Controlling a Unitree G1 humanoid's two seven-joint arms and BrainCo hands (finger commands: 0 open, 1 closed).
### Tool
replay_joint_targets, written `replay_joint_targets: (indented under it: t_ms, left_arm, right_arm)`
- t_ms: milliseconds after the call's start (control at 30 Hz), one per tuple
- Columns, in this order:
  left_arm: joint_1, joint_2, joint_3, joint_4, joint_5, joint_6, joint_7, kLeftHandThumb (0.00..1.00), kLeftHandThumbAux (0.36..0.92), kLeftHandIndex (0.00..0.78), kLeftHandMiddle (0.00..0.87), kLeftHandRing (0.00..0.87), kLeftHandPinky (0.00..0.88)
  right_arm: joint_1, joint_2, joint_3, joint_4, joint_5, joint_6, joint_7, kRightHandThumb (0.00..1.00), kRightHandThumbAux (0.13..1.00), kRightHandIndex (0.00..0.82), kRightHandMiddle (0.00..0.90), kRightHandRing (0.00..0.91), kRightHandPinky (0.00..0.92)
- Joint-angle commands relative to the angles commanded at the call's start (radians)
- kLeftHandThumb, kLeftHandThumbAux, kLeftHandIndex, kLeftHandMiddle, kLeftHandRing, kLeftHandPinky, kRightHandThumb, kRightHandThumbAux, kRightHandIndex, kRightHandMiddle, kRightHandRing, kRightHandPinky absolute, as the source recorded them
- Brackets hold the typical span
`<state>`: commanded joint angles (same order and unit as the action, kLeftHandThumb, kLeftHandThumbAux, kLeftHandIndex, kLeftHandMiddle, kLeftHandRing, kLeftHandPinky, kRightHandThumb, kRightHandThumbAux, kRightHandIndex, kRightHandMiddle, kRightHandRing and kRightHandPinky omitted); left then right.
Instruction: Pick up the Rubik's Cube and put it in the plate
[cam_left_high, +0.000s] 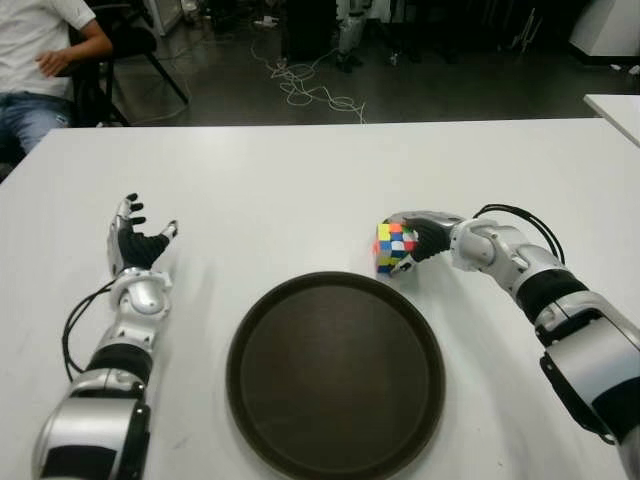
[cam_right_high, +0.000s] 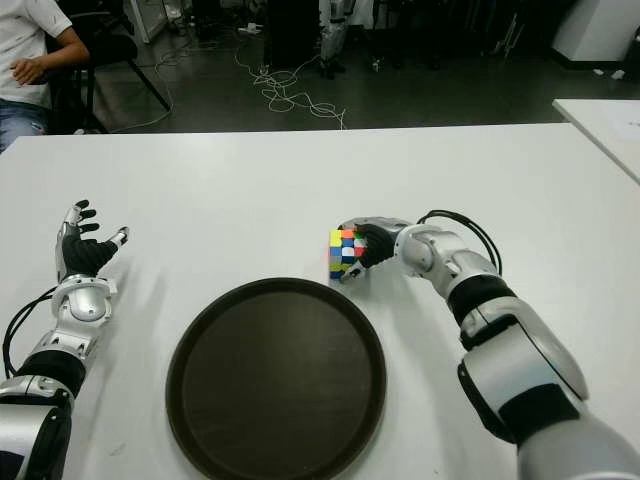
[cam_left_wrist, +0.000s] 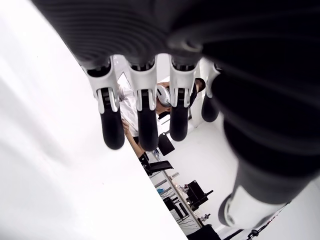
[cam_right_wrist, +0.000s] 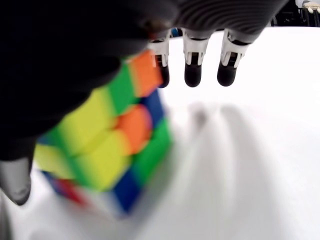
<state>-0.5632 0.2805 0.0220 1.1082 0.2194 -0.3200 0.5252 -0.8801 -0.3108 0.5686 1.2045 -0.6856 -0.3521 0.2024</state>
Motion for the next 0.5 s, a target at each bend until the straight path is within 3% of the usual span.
replay_joint_targets:
  t_ms: [133,500]
  left_arm:
    - [-0.001,0.000,0.002,0.004,-0.002,-0.002,-0.002,0.163,0.779,0.123,0.223,0.260,0.331]
    - [0.002,-0.002,0.004,0.001,-0.004,-0.005,0.001,0.153,0.783,0.113,0.199,0.223,0.280]
  right_arm:
    - [0.002,-0.001,0.002,0.013,0.001,-0.003,-0.013,0.000,0.572,0.061,0.092,0.079,0.040]
    - [0.006,-0.002,0.004,0.018,0.006,-0.019,-0.015,0.000,0.621,0.047,0.086,0.078,0.052]
